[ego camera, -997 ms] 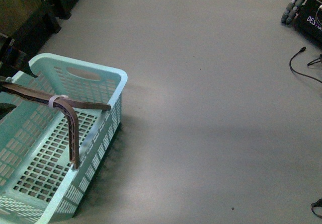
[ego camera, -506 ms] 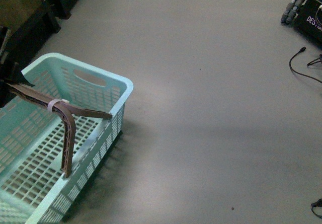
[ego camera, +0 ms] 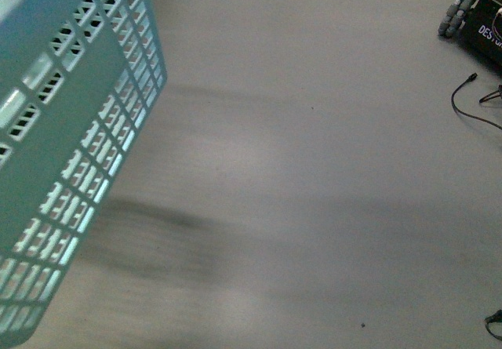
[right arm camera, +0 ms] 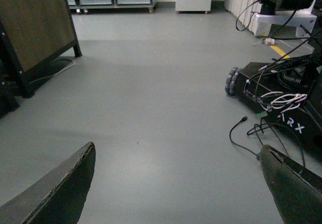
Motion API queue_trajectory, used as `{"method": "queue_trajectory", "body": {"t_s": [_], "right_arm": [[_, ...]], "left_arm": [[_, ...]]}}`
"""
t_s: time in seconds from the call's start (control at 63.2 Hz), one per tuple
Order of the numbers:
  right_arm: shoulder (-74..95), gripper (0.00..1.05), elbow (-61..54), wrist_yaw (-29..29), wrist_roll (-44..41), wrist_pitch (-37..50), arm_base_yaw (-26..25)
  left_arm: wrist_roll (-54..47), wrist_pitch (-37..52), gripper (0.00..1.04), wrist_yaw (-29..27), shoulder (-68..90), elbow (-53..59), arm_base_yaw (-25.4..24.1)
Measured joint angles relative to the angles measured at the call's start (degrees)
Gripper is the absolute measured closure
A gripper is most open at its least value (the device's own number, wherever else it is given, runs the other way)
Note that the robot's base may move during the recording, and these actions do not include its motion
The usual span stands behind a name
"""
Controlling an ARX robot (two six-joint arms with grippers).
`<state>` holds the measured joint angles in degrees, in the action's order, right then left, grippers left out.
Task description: Pick lemon and mango into basket
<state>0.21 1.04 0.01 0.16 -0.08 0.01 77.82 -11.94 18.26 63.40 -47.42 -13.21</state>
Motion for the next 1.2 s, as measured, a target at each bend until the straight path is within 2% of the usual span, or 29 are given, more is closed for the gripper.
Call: {"method": "queue_trajectory", "body": {"t_s": [0.206, 0.412, 1.203], "right_arm": [[0.0, 0.09, 0.0, 0.0, 0.0, 0.0, 0.0], [0.0, 0.09, 0.0, 0.0, 0.0, 0.0, -0.02], [0.0, 0.09, 0.0, 0.0, 0.0, 0.0, -0.02]], "left_arm": [[1.14, -7.13, 1.0, 1.79, -8.37, -3.63, -2.75], [1.03, -5.31, 1.0, 1.49, -12.41, -6.05, -3.58], [1.27, -5.31, 1.0, 1.68, -12.09, -6.12, -3.67]]}}
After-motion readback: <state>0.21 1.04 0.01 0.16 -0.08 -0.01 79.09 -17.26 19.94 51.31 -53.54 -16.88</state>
